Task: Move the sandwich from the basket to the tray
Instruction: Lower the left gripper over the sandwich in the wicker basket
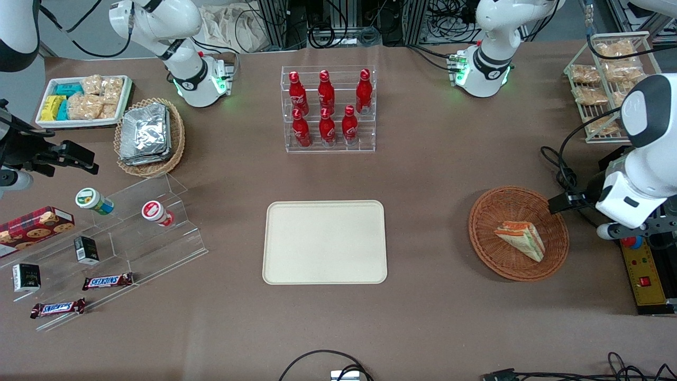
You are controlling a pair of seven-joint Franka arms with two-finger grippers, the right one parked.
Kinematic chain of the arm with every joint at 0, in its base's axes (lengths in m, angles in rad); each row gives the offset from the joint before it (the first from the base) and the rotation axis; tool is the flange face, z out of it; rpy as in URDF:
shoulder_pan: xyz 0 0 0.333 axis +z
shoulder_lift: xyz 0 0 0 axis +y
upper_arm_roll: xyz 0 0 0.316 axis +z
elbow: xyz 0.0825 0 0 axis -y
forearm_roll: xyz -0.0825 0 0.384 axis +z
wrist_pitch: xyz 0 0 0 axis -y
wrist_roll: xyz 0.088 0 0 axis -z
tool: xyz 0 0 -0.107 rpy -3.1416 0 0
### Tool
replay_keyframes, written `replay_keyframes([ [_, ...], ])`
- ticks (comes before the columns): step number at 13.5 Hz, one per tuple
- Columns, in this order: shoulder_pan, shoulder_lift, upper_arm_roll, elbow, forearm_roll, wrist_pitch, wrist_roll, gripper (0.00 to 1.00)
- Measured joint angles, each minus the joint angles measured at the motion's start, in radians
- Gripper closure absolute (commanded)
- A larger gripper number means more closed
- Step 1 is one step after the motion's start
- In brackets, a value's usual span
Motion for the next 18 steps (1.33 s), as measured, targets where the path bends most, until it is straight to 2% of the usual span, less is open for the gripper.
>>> replay_keyframes([
  [4, 0.001, 0.022, 0.004, 0.000, 0.030, 0.001, -0.060, 0.00],
  [7, -0.003, 0.065, 0.003, -0.002, 0.125, 0.007, -0.293, 0.00],
  [8, -0.004, 0.078, 0.001, -0.007, 0.135, 0.011, -0.405, 0.00],
  [11, -0.005, 0.126, -0.001, -0.030, 0.141, 0.050, -0.696, 0.00],
  [13, -0.005, 0.153, -0.001, -0.065, 0.141, 0.126, -0.806, 0.00],
  [16, -0.004, 0.179, -0.001, -0.152, 0.137, 0.278, -0.876, 0.00],
  [18, -0.003, 0.197, -0.001, -0.172, 0.137, 0.311, -0.886, 0.00],
])
